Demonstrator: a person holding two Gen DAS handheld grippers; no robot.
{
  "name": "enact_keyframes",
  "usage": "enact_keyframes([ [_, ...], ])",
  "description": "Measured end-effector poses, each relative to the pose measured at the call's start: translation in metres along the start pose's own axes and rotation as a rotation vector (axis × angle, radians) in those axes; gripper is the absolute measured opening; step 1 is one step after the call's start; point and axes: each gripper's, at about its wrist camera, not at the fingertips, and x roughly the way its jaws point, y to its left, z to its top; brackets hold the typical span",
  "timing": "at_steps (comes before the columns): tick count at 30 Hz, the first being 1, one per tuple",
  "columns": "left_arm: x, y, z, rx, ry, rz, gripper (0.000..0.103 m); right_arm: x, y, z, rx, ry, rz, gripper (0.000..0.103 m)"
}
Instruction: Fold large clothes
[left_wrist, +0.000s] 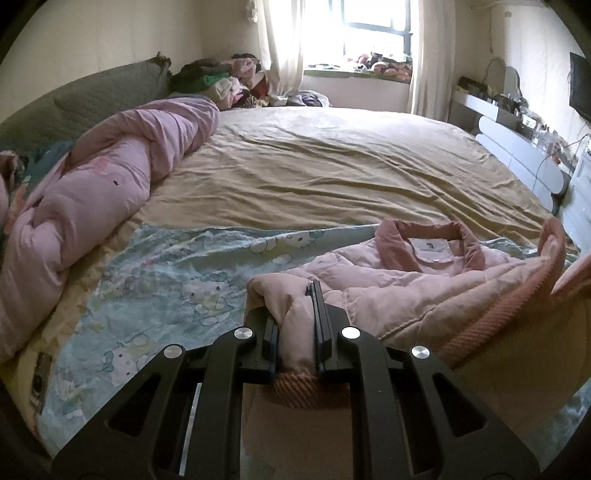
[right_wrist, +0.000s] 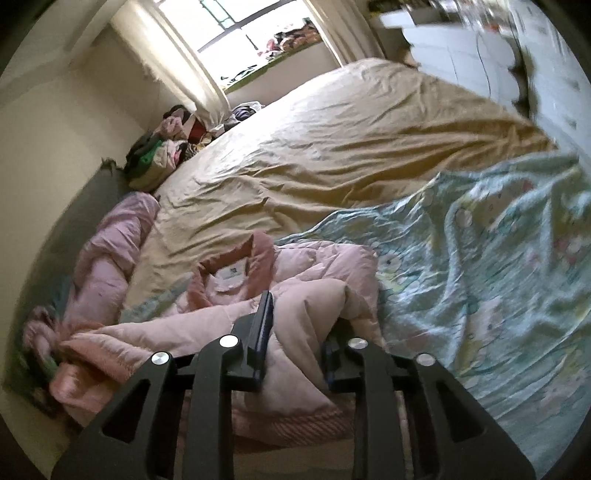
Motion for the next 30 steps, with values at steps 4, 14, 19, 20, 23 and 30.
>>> enact_keyframes([
  [4, 0.012, -0.001, 0.002, -0.006, 0.019, -0.003, 0.008, -0.003, -0.006, 0.004, 0.074, -0.008, 0.072, 0.039],
  [14, 0.033, -0.004, 0.005, -0.005, 0.037, -0.011, 0.008, -0.010, -0.017, 0.008, 0.133, -0.081, 0.163, 0.062],
  [19, 0.044, -0.002, 0.006, -0.012, 0.043, -0.030, 0.008, -0.025, -0.011, 0.011, 0.085, -0.205, 0.059, 0.078],
  [20, 0.046, -0.003, 0.006, -0.009, 0.042, -0.033, 0.009, -0.025, -0.006, 0.008, 0.053, -0.211, 0.028, 0.078],
  [23, 0.051, -0.003, 0.005, -0.014, 0.043, -0.038, 0.011, -0.016, 0.019, -0.013, -0.101, -0.209, -0.064, 0.082],
  [30, 0.053, -0.001, 0.013, -0.074, 0.037, -0.074, 0.015, 0.054, 0.040, -0.074, -0.253, -0.010, -0.111, 0.083],
])
